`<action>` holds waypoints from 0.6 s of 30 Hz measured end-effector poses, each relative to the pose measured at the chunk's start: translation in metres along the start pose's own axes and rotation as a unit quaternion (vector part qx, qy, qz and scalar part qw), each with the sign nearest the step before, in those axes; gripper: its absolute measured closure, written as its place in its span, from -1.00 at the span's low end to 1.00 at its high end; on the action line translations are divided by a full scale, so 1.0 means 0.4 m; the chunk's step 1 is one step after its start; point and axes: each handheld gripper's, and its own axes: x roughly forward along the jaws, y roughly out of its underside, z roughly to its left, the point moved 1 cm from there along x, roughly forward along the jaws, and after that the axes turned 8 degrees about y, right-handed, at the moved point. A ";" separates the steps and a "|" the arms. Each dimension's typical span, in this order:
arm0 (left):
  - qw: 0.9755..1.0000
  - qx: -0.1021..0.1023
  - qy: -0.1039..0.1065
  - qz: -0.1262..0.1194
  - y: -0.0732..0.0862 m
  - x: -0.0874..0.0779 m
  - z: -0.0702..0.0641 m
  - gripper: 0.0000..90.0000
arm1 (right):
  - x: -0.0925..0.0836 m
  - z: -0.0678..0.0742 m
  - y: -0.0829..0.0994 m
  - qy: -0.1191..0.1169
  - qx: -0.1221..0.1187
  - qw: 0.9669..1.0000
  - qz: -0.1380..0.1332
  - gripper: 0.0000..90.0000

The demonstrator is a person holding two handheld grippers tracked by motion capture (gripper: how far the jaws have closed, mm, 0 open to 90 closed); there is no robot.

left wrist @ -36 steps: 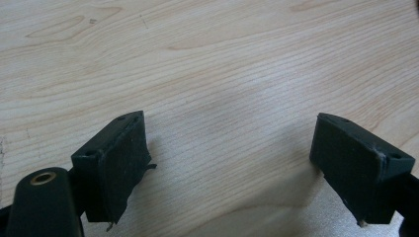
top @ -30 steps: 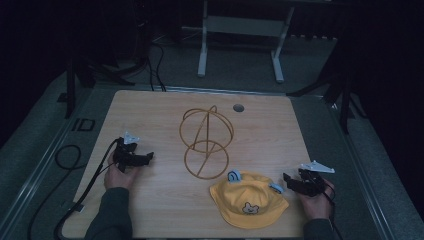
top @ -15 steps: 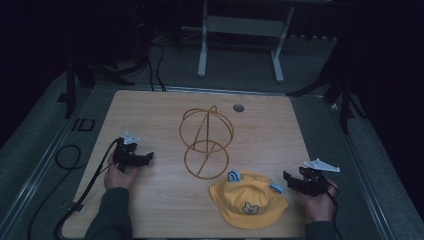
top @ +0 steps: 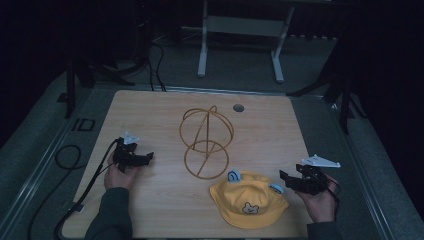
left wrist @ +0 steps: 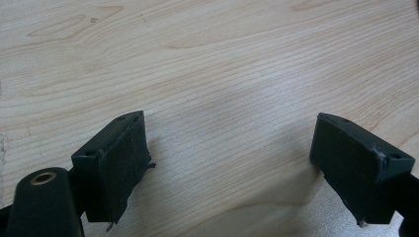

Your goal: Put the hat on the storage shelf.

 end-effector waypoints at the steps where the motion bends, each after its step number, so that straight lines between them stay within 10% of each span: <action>1: 1.000 0.000 0.000 0.000 0.000 0.000 0.000 -0.68 | -0.004 0.003 -0.004 -0.001 -0.003 1.000 -0.001 -0.36; 18: 1.000 0.001 0.000 0.001 0.000 0.000 0.000 -0.68 | -0.063 0.065 -0.082 -0.035 -0.037 0.999 -0.002 -0.38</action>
